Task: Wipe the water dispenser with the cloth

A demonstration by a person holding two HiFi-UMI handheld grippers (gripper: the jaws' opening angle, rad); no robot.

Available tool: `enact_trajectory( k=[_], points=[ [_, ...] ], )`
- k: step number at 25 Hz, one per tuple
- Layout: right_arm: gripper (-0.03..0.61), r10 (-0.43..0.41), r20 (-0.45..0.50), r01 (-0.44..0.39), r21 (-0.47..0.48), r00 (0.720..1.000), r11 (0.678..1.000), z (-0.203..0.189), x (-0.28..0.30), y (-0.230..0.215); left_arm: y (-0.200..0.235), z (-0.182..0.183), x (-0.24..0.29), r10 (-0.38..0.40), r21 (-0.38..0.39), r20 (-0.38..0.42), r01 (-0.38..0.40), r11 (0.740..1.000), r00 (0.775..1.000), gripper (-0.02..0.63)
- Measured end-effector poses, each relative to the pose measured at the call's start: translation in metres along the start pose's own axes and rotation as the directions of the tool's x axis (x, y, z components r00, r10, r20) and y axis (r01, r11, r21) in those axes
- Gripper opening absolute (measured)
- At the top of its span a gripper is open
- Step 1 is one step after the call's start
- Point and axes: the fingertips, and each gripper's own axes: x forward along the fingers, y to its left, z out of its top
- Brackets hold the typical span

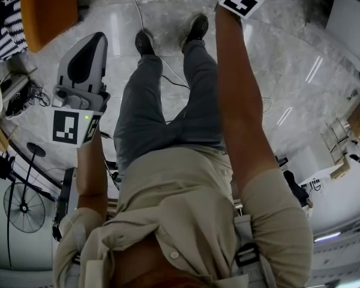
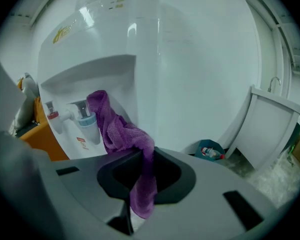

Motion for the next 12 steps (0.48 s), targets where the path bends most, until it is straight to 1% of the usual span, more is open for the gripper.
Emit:
enact_trajectory(
  k=[6, 9, 12],
  points=[
    [0.063, 0.091, -0.021, -0.091, -0.003, 0.996, 0.996, -0.013, 0.013, 0.038, 0.004, -0.008, -0.002, 0.011, -0.004, -0.001, -0.011, 1.000, 1.000, 0.015],
    [0.063, 0.104, -0.022, -0.104, -0.011, 0.994, 0.995, -0.015, 0.015, 0.045, 0.012, -0.014, -0.010, 0.027, -0.003, -0.009, -0.027, 1.000, 1.000, 0.015],
    [0.063, 0.107, -0.021, -0.108, -0.018, 0.994, 0.994, -0.015, 0.015, 0.047, 0.020, -0.031, -0.024, 0.032, 0.022, -0.047, -0.031, 0.999, 0.998, 0.015]
  ],
)
